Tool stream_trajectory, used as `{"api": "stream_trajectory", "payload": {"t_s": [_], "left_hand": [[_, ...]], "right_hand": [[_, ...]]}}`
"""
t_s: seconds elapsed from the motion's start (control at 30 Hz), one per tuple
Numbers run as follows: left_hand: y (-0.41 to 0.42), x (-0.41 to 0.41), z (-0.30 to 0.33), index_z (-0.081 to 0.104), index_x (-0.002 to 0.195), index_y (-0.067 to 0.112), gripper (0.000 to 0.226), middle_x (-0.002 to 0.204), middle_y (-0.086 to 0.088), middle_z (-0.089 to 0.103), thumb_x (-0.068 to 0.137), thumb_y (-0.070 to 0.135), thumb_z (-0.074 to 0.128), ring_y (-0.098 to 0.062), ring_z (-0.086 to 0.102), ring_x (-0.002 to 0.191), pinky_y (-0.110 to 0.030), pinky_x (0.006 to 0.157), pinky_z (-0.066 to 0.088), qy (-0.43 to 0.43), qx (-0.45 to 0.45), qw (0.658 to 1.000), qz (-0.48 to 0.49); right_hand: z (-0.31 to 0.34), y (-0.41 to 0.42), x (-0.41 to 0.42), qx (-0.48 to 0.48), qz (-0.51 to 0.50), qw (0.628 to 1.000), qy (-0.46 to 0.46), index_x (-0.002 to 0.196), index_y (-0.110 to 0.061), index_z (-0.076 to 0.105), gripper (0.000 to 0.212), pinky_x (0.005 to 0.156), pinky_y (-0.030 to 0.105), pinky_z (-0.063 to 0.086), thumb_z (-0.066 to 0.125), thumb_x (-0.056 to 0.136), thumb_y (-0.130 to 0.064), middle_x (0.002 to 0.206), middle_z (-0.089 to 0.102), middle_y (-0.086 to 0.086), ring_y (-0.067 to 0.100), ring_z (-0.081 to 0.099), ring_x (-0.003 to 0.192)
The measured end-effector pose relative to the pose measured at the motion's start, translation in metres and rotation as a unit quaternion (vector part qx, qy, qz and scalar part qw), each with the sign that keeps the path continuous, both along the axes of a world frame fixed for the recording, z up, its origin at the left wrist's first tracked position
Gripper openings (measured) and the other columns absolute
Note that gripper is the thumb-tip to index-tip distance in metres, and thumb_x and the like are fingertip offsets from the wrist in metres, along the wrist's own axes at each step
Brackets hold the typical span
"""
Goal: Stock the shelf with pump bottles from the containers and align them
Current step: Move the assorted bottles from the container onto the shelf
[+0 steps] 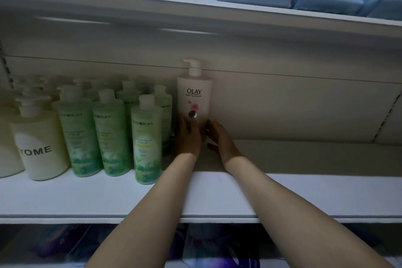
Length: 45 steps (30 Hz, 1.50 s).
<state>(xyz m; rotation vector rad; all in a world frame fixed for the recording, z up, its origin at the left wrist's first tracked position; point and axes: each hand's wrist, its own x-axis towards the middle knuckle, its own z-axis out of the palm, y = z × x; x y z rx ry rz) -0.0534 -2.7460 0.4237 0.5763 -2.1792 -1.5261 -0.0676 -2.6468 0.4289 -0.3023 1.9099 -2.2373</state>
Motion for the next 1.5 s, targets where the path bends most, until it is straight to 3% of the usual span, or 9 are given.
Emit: {"api": "stream_trajectory", "payload": {"t_s": [0.57, 0.67, 0.83, 1.07, 1.1, 1.2, 1.27, 1.4, 1.5], "left_hand": [[0.013, 0.011, 0.006, 0.016, 0.158, 0.028, 0.063, 0.163, -0.005, 0.022, 0.102, 0.056, 0.029, -0.030, 0.026, 0.146, -0.038, 0.115, 0.022, 0.009, 0.059, 0.998, 0.026], [0.023, 0.021, 0.019, 0.030, 0.154, 0.022, 0.058, 0.160, -0.007, 0.029, 0.103, 0.049, 0.035, -0.029, 0.032, 0.143, -0.032, 0.109, 0.026, 0.022, 0.089, 0.995, 0.032], [0.071, 0.059, 0.030, 0.054, 0.133, 0.011, 0.045, 0.124, -0.013, 0.060, 0.097, 0.037, 0.052, -0.032, 0.058, 0.106, -0.036, 0.097, 0.048, 0.050, 0.252, 0.966, 0.022], [0.182, 0.133, 0.036, 0.054, 0.128, 0.011, 0.050, 0.107, 0.001, 0.047, 0.092, 0.046, 0.060, -0.026, 0.055, 0.083, -0.035, 0.083, 0.049, 0.128, 0.289, 0.949, 0.004], [0.199, 0.140, 0.036, 0.055, 0.126, 0.010, 0.048, 0.143, -0.024, 0.036, 0.093, 0.044, 0.061, -0.035, 0.058, 0.088, -0.039, 0.088, 0.049, 0.126, 0.289, 0.949, 0.001], [0.252, 0.165, 0.030, 0.056, 0.127, 0.006, 0.048, 0.109, -0.034, 0.058, 0.094, 0.041, 0.060, -0.031, 0.058, 0.078, -0.043, 0.095, 0.050, 0.132, 0.301, 0.944, 0.012], [0.283, 0.180, 0.026, 0.057, 0.127, 0.006, 0.047, 0.081, -0.010, 0.054, 0.094, 0.040, 0.059, -0.016, 0.048, 0.067, -0.035, 0.079, 0.049, 0.129, 0.313, 0.940, 0.027], [0.335, 0.202, 0.011, 0.058, 0.124, 0.007, 0.044, 0.116, -0.023, 0.060, 0.093, 0.039, 0.062, -0.024, 0.056, 0.094, -0.047, 0.099, 0.049, 0.114, 0.332, 0.936, 0.029], [0.362, 0.216, -0.006, 0.058, 0.117, 0.018, 0.037, 0.118, -0.007, 0.060, 0.091, 0.044, 0.063, -0.021, 0.057, 0.107, -0.044, 0.103, 0.047, 0.097, 0.337, 0.936, 0.025]], "right_hand": [[0.004, 0.008, -0.006, 0.020, -0.007, 0.998, -0.056, 0.120, -0.028, 0.060, 0.027, 0.103, 0.036, 0.041, 0.044, 0.103, -0.042, 0.113, 0.063, -0.010, 0.014, 0.054, 0.117], [0.016, 0.025, 0.002, 0.038, -0.011, 0.997, -0.059, 0.138, -0.024, 0.055, 0.046, 0.105, 0.038, 0.039, 0.052, 0.099, -0.046, 0.130, 0.059, -0.004, 0.017, 0.051, 0.126], [0.027, 0.072, 0.025, 0.051, -0.017, 0.997, -0.050, 0.135, -0.019, 0.060, 0.053, 0.091, 0.033, 0.040, 0.056, 0.094, -0.052, 0.125, 0.061, 0.000, 0.016, 0.057, 0.108], [0.033, 0.178, 0.085, 0.026, 0.026, 0.999, -0.010, 0.124, -0.020, 0.061, 0.042, 0.096, 0.031, 0.035, 0.051, 0.097, -0.050, 0.116, 0.056, -0.007, 0.009, 0.051, 0.105], [0.032, 0.196, 0.094, 0.033, 0.036, 0.999, -0.009, 0.133, -0.018, 0.058, 0.049, 0.102, 0.034, 0.034, 0.050, 0.098, -0.051, 0.127, 0.055, -0.005, 0.011, 0.050, 0.117], [0.030, 0.253, 0.121, 0.057, 0.051, 0.997, -0.012, 0.147, -0.015, 0.047, 0.063, 0.114, 0.042, 0.028, 0.047, 0.098, -0.054, 0.153, 0.043, -0.002, 0.017, 0.038, 0.141], [0.026, 0.289, 0.136, 0.070, 0.054, 0.996, -0.019, 0.148, -0.014, 0.046, 0.065, 0.114, 0.042, 0.029, 0.047, 0.097, -0.055, 0.153, 0.044, -0.002, 0.019, 0.038, 0.142], [0.015, 0.348, 0.154, 0.083, 0.040, 0.995, -0.031, 0.131, -0.013, 0.058, 0.052, 0.110, 0.037, 0.033, 0.049, 0.097, -0.052, 0.130, 0.053, -0.002, 0.019, 0.046, 0.130], [0.000, 0.381, 0.164, 0.084, 0.030, 0.995, -0.049, 0.137, -0.013, 0.055, 0.055, 0.111, 0.040, 0.032, 0.049, 0.098, -0.051, 0.140, 0.053, 0.002, 0.022, 0.045, 0.133]]}}
